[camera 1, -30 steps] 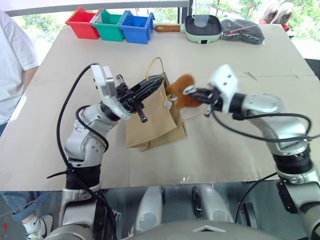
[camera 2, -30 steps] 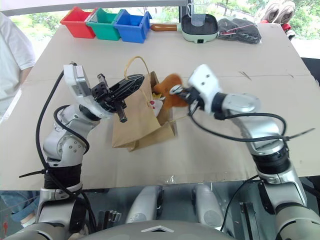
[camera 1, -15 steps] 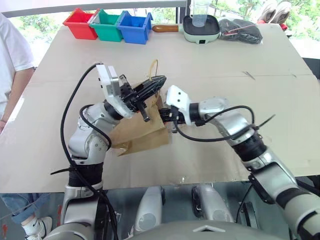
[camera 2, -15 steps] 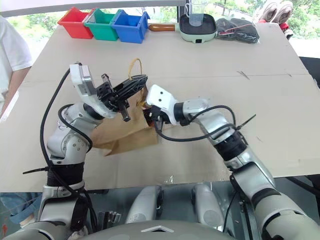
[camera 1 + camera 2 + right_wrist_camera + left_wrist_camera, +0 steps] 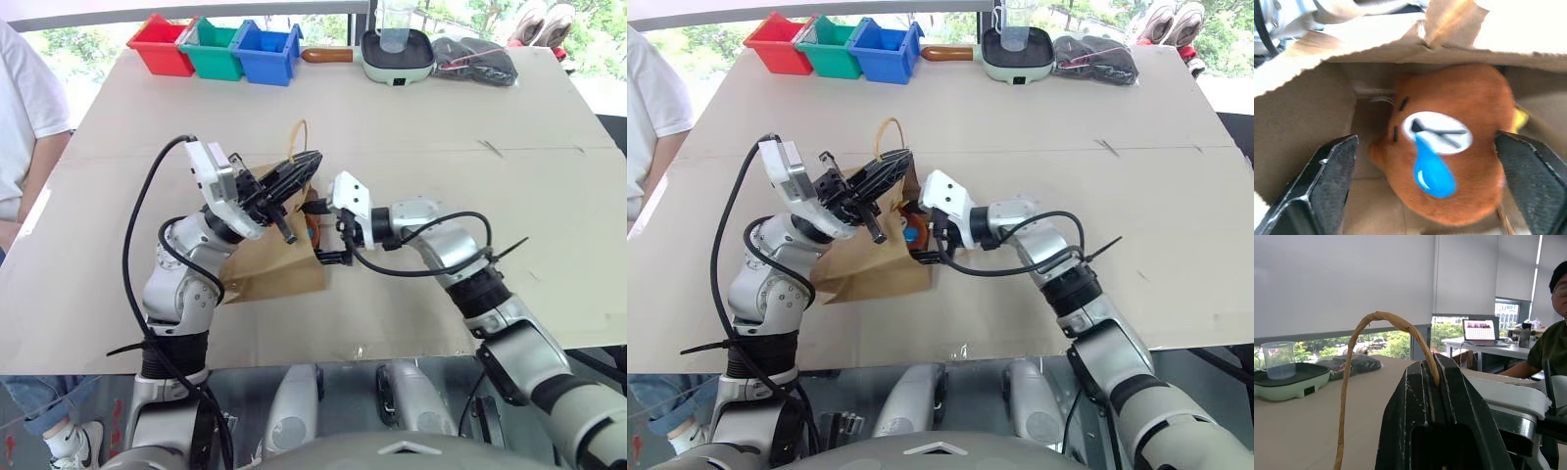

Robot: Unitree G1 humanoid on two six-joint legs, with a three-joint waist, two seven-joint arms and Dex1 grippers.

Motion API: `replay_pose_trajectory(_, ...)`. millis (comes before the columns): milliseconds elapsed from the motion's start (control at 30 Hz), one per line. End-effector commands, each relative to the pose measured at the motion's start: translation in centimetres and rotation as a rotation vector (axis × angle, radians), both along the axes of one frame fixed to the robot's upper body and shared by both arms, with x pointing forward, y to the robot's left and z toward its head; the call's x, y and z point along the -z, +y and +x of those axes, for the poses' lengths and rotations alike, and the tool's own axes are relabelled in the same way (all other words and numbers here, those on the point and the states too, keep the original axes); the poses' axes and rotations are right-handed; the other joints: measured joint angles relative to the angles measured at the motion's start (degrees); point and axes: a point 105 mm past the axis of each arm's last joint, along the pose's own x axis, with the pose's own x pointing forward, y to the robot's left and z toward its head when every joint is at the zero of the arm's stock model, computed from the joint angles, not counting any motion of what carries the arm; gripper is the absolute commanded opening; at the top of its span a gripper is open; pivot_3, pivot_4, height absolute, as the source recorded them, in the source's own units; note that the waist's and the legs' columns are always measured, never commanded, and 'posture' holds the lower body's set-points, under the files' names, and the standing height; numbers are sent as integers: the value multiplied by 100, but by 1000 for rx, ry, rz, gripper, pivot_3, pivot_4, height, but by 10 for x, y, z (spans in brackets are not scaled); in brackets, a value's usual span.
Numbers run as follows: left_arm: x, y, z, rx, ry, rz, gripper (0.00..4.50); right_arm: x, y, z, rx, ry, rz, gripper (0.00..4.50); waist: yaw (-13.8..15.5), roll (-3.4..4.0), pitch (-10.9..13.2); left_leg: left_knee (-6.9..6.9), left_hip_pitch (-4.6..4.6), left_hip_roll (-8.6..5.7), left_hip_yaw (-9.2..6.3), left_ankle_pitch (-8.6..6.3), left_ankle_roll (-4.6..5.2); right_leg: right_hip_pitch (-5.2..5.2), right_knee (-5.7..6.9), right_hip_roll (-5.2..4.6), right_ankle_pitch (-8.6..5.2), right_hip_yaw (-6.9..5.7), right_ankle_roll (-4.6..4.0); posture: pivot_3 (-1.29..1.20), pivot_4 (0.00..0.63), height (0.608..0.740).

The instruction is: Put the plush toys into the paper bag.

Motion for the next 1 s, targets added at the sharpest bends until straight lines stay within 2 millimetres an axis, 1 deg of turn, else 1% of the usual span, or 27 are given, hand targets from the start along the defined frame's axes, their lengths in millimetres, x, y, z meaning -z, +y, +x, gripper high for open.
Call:
replay_pose_trajectory(33,-14,9,-8,18,-47,-63,0,-23,-41,3,191,-12,10,4435,47,0,0,0,-3,0,-3,0,0,0,-2,-1,0,-2,0,0,150,740)
replay_pose_trajectory(233,-22,13,-10,56,-52,-108,0,-33,-94,-6,452,74,14,4435,65,0,0,-1,0,1,2,0,0,-1,-2,4,-1,4,0,0,150,740)
replay_pose_trajectory(300,-24,13,-10,61,-58,-117,0,-36,-103,-8,504,112,26,4435,61,0,0,-1,1,1,3,0,0,0,-3,4,-1,5,0,0,150,740)
replay_pose_trajectory(333,-26,13,-11,64,-64,-118,0,-36,-108,-9,538,149,38,4435,64,-1,0,-1,0,0,5,0,0,-1,-3,3,0,7,0,0,150,740)
replay_pose_trajectory(400,-33,12,-12,82,-80,-125,0,-23,-119,-4,668,322,73,4435,73,-3,-2,0,-1,0,5,0,1,0,-3,3,0,7,0,0,150,740)
replay_pose_trajectory(467,-36,11,-16,106,-82,-123,0,-8,-116,3,744,484,129,4435,63,-7,-4,0,-1,0,2,0,1,0,-3,5,0,4,0,0,150,740)
replay_pose_trajectory(567,-34,8,-22,135,-67,-102,0,-1,-104,15,786,592,188,4435,15,0,0,-4,3,3,4,0,0,-1,-1,9,0,9,0,0,150,740)
replay_pose_trajectory(633,-34,9,-25,140,-64,-98,0,0,-99,28,821,643,241,4435,-8,4,2,-5,-1,1,5,0,0,-3,-1,6,0,9,0,0,150,740)
replay_pose_trajectory(733,-34,11,-31,144,-56,-87,0,0,-84,52,829,689,300,4435,-43,5,3,-5,0,0,7,0,1,-3,-2,4,0,9,0,0,150,740)
replay_pose_trajectory(800,-31,10,-35,142,-49,-73,0,-9,-71,62,762,738,390,4435,-47,5,3,-8,0,1,3,0,0,-3,-2,6,0,5,0,0,150,740)
replay_pose_trajectory(867,-30,10,-37,138,-45,-69,0,-15,-65,66,711,749,440,4435,-40,5,3,-12,0,1,4,0,1,-3,-5,6,0,5,0,0,150,740)
replay_pose_trajectory(900,-31,11,-38,129,-45,-70,0,-17,-60,64,666,755,448,3911,-36,5,3,-14,-2,1,3,0,1,-3,-6,5,0,4,0,0,150,740)
replay_pose_trajectory(933,-32,13,-39,117,-46,-71,0,-20,-57,62,626,752,458,3640,-38,5,3,-14,-3,1,4,0,1,-3,-9,4,0,4,0,0,150,740)
replay_pose_trajectory(967,-32,15,-40,106,-47,-73,0,-23,-52,58,567,772,475,3190,-40,5,3,-15,-4,1,5,0,1,-3,-11,3,0,5,0,0,150,740)
replay_pose_trajectory(1000,-32,16,-40,98,-47,-72,0,-27,-48,53,512,790,488,2628,-45,5,3,-15,-4,0,6,-1,1,-3,-12,3,0,6,0,0,150,740)
